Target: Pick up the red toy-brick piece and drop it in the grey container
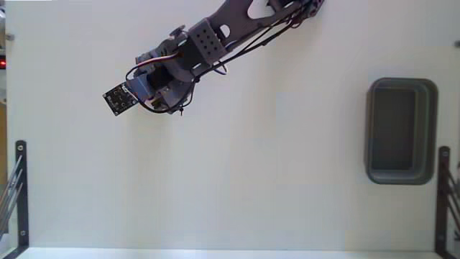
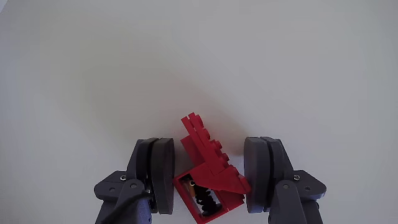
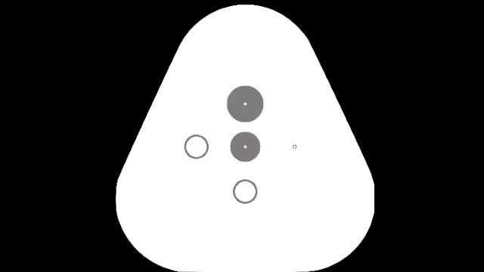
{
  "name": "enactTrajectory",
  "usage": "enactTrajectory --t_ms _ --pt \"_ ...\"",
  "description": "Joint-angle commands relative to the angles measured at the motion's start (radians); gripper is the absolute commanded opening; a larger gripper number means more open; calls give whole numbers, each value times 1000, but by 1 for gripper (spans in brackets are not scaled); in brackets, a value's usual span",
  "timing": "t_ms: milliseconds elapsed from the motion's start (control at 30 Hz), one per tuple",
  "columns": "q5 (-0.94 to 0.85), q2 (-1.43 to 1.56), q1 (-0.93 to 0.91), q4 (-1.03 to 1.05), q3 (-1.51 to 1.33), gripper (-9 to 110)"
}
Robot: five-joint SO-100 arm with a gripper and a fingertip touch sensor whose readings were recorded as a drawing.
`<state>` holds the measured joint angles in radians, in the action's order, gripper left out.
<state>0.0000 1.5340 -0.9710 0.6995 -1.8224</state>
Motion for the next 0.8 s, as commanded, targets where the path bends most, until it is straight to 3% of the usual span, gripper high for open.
enactTrajectory --t_ms 0,767 --pt "0 26 -13 -11 1 63" --pt "0 26 -13 -11 1 60"
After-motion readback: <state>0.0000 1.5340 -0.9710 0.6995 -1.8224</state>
